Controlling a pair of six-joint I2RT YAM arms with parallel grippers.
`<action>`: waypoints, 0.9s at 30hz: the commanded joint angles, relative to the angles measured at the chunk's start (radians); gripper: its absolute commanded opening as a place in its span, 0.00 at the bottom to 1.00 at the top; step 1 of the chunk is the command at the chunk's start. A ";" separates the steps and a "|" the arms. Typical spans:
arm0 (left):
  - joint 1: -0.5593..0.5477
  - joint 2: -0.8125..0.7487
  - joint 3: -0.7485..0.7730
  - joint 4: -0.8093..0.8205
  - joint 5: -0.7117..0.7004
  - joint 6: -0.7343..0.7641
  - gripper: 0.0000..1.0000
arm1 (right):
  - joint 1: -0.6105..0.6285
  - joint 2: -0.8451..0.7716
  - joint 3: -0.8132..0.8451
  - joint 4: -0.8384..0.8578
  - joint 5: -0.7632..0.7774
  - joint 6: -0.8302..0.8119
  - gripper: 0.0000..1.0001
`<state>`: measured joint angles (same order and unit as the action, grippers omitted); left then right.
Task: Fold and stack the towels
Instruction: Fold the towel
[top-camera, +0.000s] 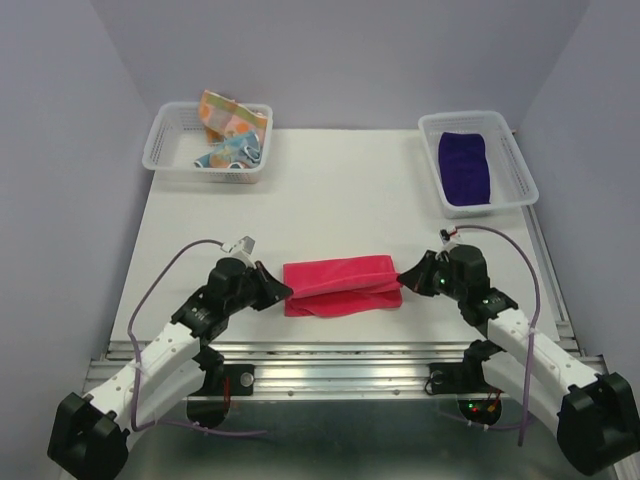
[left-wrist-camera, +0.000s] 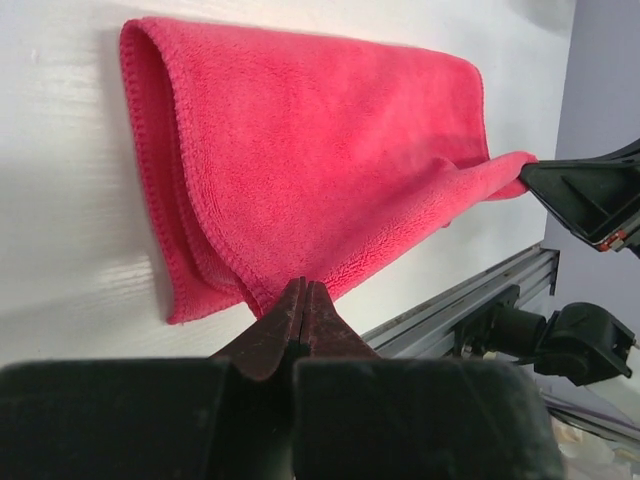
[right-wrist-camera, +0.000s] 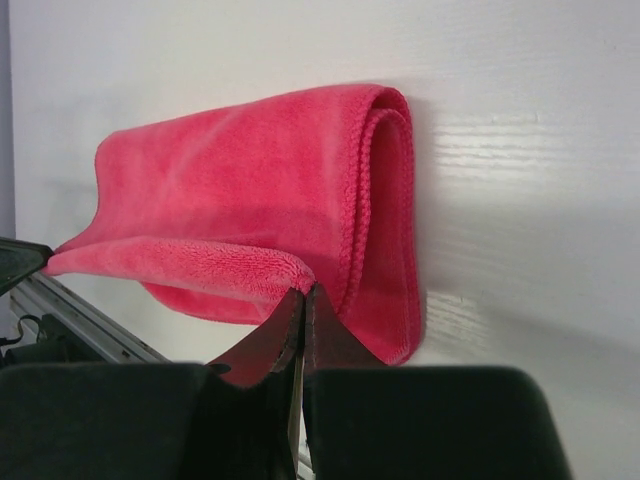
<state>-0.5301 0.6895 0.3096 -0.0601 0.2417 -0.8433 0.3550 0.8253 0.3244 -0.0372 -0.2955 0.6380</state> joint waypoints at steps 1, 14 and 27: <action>-0.007 -0.010 -0.026 -0.021 -0.036 -0.036 0.00 | 0.006 0.008 -0.060 0.061 0.007 0.037 0.01; -0.042 -0.122 -0.060 -0.113 0.042 -0.066 0.57 | 0.006 -0.066 -0.145 -0.024 -0.048 0.103 0.57; -0.044 -0.137 0.025 -0.150 -0.087 -0.011 0.99 | 0.006 -0.025 0.070 -0.196 0.093 -0.030 0.86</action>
<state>-0.5686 0.5022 0.2691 -0.2310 0.2192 -0.9070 0.3550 0.7265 0.2752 -0.2203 -0.2558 0.6735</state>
